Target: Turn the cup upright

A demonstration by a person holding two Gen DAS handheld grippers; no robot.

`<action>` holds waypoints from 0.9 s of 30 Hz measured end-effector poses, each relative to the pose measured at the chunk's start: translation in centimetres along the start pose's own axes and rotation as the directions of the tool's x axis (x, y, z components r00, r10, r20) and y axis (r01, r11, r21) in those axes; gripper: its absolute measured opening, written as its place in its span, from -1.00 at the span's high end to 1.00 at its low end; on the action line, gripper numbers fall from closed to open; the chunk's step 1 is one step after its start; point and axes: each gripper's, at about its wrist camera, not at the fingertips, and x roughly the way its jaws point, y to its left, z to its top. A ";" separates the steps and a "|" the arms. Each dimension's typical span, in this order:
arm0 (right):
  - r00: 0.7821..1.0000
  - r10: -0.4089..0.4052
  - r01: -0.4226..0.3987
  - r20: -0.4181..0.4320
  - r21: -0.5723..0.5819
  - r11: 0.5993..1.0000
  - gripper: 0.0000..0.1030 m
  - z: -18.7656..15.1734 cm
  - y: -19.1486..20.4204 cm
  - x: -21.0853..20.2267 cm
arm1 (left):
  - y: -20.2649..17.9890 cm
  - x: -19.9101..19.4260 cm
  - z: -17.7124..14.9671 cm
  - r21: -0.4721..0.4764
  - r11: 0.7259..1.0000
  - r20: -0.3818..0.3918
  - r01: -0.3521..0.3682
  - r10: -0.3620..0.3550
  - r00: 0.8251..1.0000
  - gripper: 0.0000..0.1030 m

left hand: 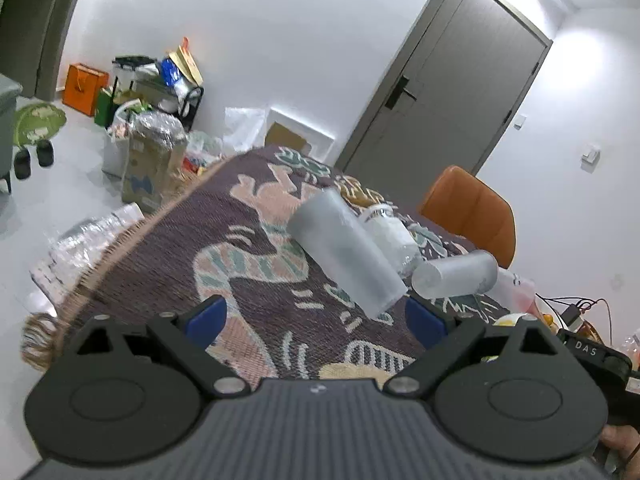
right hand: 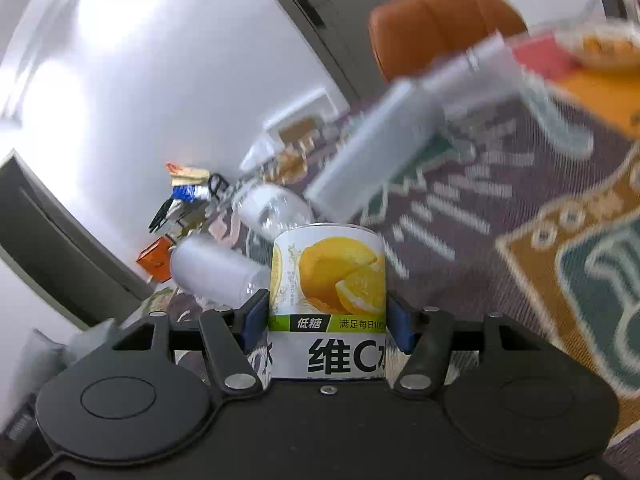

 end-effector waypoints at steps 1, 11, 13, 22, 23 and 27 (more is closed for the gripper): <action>0.999 -0.005 0.007 0.036 -0.038 0.999 -0.14 -0.1 0.5 -0.4 | 0.0 -0.4 0.0 0.003 1.000 0.006 0.001 -0.001 1.000 -0.85; 0.960 0.028 0.049 0.278 -0.266 0.963 -0.14 -1.7 2.8 -0.9 | 1.0 -3.1 -0.8 0.002 1.000 0.031 -0.017 0.017 0.999 -0.85; 0.953 0.039 0.053 0.301 -0.292 0.955 -0.14 -1.9 3.0 -0.7 | 1.4 -3.3 -0.9 -0.010 0.999 0.032 -0.034 0.034 0.999 -0.85; 0.951 0.025 0.089 0.308 -0.350 0.933 -0.15 -2.6 3.4 1.1 | 2.8 -3.6 -1.4 -0.037 0.998 0.018 -0.057 0.058 0.998 -0.85; 0.953 0.016 0.098 0.304 -0.355 0.930 -0.15 -2.8 3.6 1.0 | 2.9 -3.5 -1.4 -0.038 0.998 0.015 -0.057 0.058 0.998 -0.85; 0.960 -0.011 0.118 0.279 -0.369 0.922 -0.15 -3.1 3.8 1.0 | 3.1 -2.6 -1.5 -0.044 0.997 -0.005 -0.064 0.064 0.998 -0.85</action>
